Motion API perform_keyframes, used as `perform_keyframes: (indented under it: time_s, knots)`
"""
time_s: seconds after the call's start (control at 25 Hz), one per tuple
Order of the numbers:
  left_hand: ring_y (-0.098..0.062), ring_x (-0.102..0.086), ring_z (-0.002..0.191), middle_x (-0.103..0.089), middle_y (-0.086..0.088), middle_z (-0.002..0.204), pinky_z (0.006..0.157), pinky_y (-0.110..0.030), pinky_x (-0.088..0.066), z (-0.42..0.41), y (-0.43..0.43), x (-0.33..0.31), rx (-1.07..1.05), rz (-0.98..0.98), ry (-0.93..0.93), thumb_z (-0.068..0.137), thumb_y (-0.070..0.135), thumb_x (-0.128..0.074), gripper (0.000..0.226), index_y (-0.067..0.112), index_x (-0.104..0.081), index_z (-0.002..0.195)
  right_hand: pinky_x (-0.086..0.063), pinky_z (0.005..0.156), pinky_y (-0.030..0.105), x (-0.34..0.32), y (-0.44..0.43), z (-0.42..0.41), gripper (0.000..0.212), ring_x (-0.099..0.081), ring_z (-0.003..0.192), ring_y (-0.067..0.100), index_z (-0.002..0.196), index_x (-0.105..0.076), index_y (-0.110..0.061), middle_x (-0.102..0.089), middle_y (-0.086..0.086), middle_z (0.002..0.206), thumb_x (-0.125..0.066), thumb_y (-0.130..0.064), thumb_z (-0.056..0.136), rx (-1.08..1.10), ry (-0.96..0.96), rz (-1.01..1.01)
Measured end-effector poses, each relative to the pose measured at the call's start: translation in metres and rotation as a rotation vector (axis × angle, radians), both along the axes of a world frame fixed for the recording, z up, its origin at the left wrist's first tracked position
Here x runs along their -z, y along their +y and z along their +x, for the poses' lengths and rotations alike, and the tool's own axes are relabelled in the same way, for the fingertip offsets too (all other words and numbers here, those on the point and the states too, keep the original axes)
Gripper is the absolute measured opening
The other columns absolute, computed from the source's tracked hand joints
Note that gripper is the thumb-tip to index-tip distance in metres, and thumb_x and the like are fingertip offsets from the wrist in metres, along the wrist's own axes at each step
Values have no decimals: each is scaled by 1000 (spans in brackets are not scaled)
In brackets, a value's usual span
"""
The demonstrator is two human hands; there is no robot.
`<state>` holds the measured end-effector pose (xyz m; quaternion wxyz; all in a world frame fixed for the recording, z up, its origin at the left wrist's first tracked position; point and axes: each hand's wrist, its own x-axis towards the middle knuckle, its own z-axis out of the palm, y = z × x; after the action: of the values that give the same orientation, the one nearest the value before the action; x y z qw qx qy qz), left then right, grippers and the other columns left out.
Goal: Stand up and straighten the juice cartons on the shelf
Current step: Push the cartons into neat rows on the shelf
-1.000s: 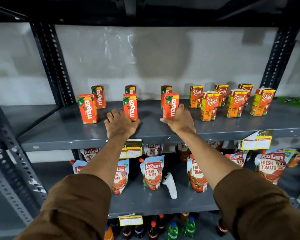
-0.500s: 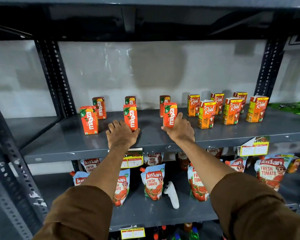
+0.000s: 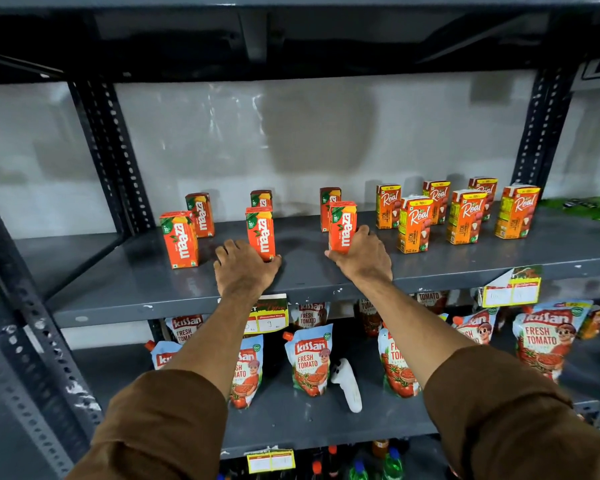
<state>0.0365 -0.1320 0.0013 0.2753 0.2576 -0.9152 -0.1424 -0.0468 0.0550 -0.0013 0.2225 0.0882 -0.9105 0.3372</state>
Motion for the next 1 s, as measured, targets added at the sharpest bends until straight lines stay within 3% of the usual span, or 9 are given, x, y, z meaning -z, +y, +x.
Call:
perform_keyframes:
  time_s: [0.08,0.24,0.32,0.4,0.52,0.64,0.76,0.88,1.0]
  knots:
    - [-38,-39,132,-35,-24,142,105,-50,-40,6,4,-2,-1,48,159,72,65,-72,100,1,-28,136,-52,92,43,-1,2,3,91,-53,123,30,135,-40,-9,-51,12,131,-84,-53,68,-16,22,-42]
    - [-34,-44,118,-42,-21,126,93,-50,-44,15,35,-5,174,-264,560,81,50,-71,65,12,-33,118,-40,88,26,-2,19,13,83,-43,126,25,133,-41,-14,-44,11,134,-84,-47,71,-131,232,-242]
    - [-28,-44,113,-43,-14,121,93,-44,-42,12,73,-5,365,-279,591,86,44,-65,52,14,-36,117,-44,82,25,2,43,15,71,-46,120,22,128,-42,-15,-46,9,128,-76,-54,79,-164,367,-255]
    - [-24,-47,108,-44,-11,119,90,-40,-45,1,118,-7,504,-241,582,88,39,-62,44,14,-40,117,-53,79,32,6,74,10,64,-48,113,23,126,-42,-14,-49,10,122,-65,-59,87,-116,480,-177]
    - [-21,-50,107,-48,-6,119,92,-40,-46,-23,182,-12,634,-90,504,89,31,-64,40,11,-46,120,-52,87,40,1,126,-6,61,-49,113,27,127,-43,-12,-51,13,123,-62,-57,90,-22,537,-156]
    - [-16,-48,109,-47,-5,119,93,-31,-44,-54,233,-16,591,119,466,85,34,-72,53,9,-43,122,-48,95,44,-10,176,-30,63,-47,119,31,125,-42,-9,-49,15,126,-65,-52,86,34,477,-182]
    - [-19,-48,111,-43,-3,115,96,-38,-46,-84,260,-12,392,373,512,73,40,-82,70,6,-42,119,-35,98,33,-15,213,-51,71,-44,121,35,125,-40,-5,-47,17,126,-77,-41,76,62,396,-228]
    - [-32,-47,126,-45,-14,135,102,-48,-46,-105,263,-9,166,495,300,57,62,-84,110,3,-32,134,-31,110,46,-15,229,-70,107,-31,139,42,144,-24,1,-35,23,147,-87,-41,69,48,91,-289]
    - [-35,-46,130,-45,-15,142,106,-47,-43,-116,263,-16,51,479,116,52,71,-81,122,6,-28,140,-31,114,55,-18,231,-91,131,-28,144,43,153,-9,-3,-28,20,157,-91,-46,61,66,-169,-252]
